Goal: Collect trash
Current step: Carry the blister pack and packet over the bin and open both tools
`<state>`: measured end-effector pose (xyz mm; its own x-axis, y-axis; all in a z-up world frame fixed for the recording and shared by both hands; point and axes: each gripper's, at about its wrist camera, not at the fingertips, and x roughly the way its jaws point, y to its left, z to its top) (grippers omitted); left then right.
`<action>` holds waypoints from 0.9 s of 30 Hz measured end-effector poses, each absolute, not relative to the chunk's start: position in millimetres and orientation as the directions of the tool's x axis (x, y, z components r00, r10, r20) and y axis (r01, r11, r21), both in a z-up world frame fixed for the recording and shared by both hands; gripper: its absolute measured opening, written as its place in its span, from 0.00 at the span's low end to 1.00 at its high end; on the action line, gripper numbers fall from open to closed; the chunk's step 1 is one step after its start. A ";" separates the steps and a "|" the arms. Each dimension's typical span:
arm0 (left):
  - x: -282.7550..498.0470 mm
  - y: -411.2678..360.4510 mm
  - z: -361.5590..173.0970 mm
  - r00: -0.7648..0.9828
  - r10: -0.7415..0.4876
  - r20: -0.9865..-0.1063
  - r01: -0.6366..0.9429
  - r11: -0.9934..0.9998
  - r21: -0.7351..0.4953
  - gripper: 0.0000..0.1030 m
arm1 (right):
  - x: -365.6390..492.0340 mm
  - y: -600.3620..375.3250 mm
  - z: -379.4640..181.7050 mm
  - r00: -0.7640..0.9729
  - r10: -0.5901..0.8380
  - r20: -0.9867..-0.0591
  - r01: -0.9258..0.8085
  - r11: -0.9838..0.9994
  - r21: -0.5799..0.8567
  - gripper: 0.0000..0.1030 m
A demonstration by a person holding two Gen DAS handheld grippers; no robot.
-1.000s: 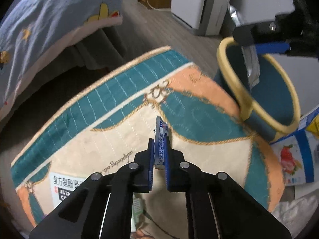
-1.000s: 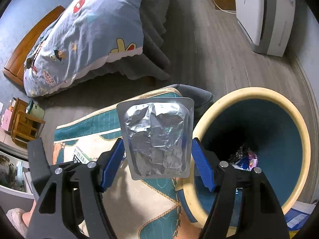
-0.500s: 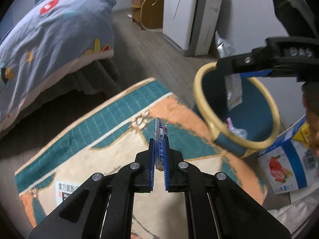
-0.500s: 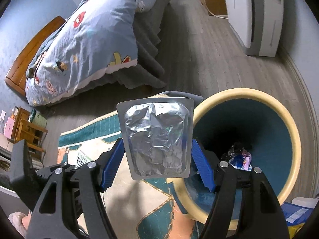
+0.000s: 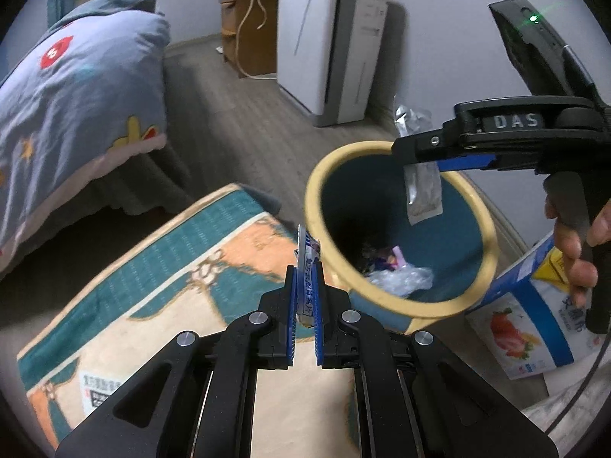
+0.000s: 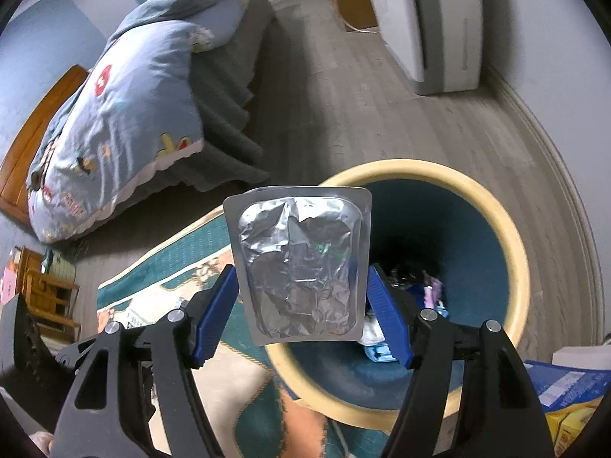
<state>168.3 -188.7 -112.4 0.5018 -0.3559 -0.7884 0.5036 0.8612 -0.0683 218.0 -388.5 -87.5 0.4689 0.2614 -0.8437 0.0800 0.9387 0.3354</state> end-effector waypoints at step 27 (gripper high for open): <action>157.4 -255.0 -114.7 0.461 -0.457 -0.761 0.597 0.794 -0.115 0.08 | 204.8 -443.0 -100.2 0.473 0.193 -0.860 0.256 0.904 0.343 0.66</action>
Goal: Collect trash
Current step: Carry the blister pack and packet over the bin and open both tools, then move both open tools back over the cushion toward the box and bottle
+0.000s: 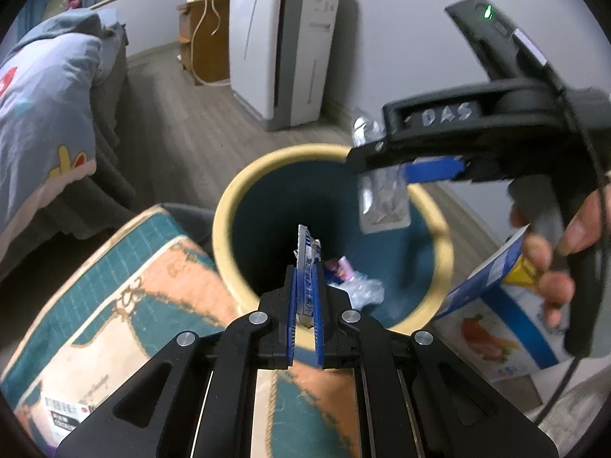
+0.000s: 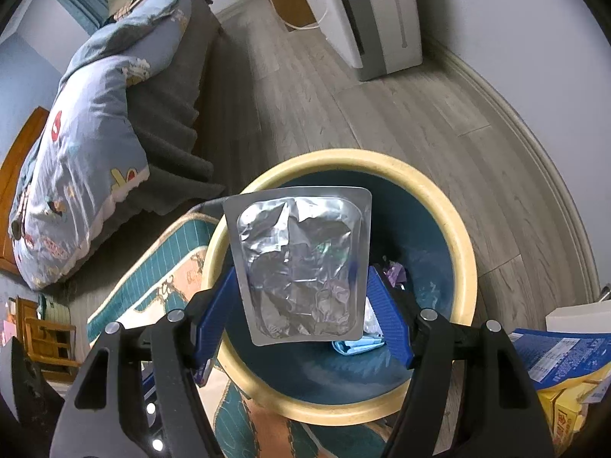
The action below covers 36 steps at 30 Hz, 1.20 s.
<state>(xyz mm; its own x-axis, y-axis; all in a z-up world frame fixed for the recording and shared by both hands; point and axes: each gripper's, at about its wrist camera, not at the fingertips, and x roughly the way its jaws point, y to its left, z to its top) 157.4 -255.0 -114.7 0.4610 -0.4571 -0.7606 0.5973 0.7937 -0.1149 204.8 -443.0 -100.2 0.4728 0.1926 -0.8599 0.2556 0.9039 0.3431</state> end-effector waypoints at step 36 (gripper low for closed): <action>153.9 -178.1 -94.2 0.597 -0.321 -0.735 0.449 0.893 -0.026 0.89 | 207.2 -406.4 -78.6 0.513 0.172 -0.841 0.217 0.922 0.321 0.94</action>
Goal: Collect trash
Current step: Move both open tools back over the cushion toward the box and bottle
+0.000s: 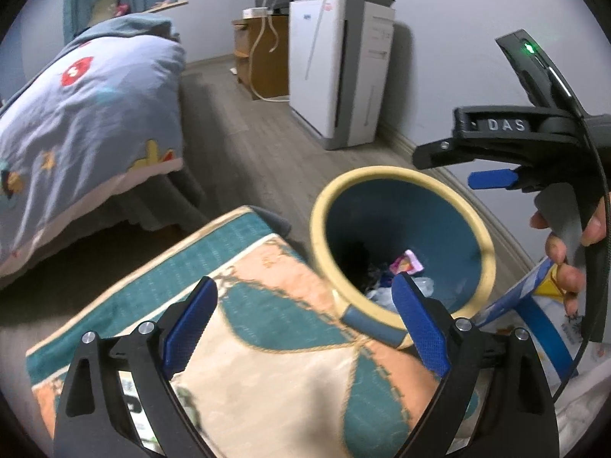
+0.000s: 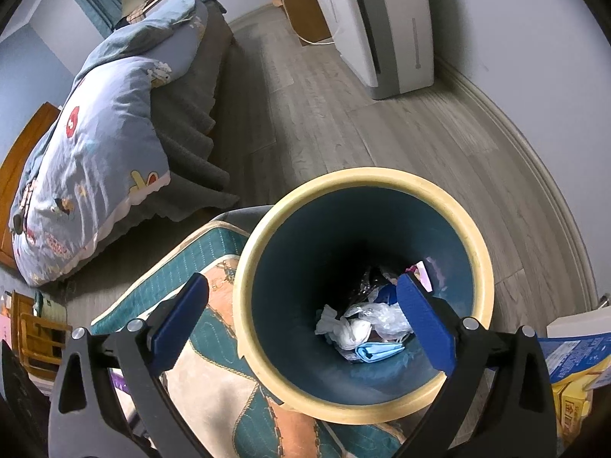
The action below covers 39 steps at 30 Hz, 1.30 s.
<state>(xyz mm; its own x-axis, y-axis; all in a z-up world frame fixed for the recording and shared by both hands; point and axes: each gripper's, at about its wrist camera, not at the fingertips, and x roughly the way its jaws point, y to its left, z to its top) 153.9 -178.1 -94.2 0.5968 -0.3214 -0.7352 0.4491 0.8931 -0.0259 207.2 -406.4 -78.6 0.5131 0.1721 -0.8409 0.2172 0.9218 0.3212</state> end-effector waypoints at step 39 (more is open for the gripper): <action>106.4 78.1 -130.3 0.553 0.059 -0.831 -0.013 0.998 0.063 0.90 | 211.4 -143.5 -111.9 0.348 0.239 -0.907 -0.334 0.935 0.118 0.94</action>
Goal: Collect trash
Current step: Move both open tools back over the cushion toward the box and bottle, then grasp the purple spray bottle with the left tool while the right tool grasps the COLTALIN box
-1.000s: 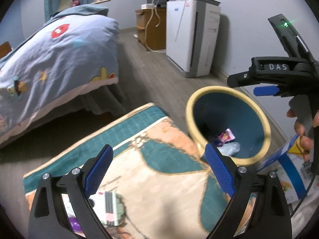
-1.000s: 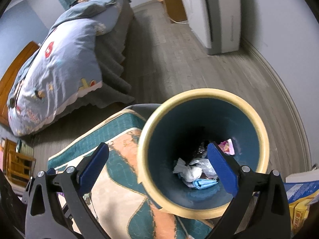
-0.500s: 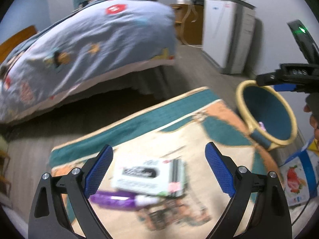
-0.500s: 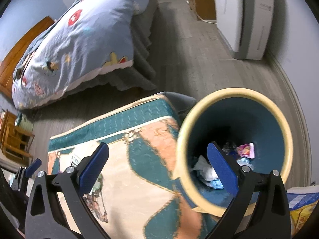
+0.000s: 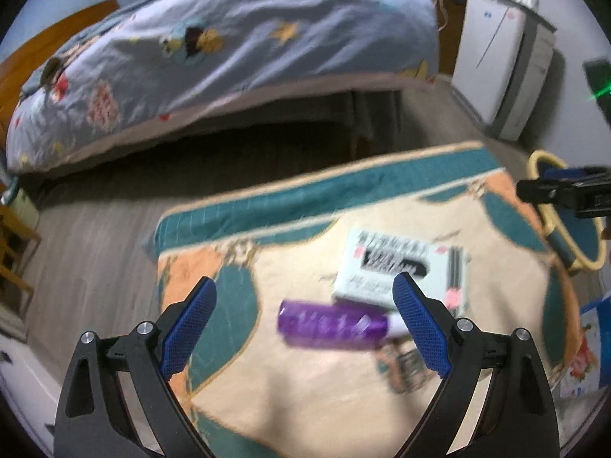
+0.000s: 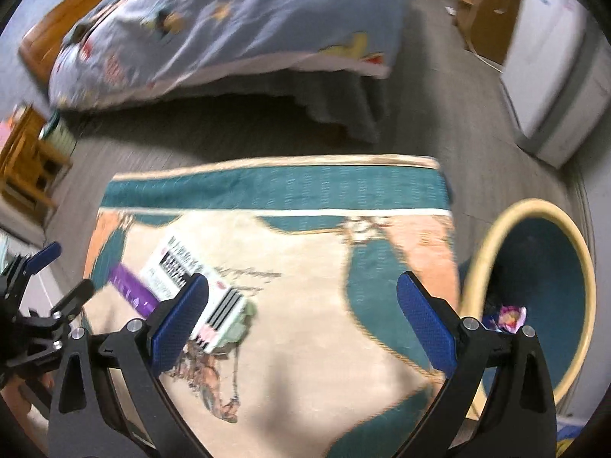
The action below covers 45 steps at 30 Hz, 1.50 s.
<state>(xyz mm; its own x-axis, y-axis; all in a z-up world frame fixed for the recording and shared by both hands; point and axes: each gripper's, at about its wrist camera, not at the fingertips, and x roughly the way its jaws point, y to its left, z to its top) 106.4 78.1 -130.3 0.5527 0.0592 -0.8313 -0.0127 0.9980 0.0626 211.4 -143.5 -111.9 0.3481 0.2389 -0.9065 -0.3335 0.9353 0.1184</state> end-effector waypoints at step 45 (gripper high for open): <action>116.7 65.9 -183.8 0.293 -0.068 -0.954 -0.009 0.997 -0.074 0.59 | 192.7 -90.0 -153.5 0.219 0.222 -0.950 -0.529 0.845 0.076 0.94</action>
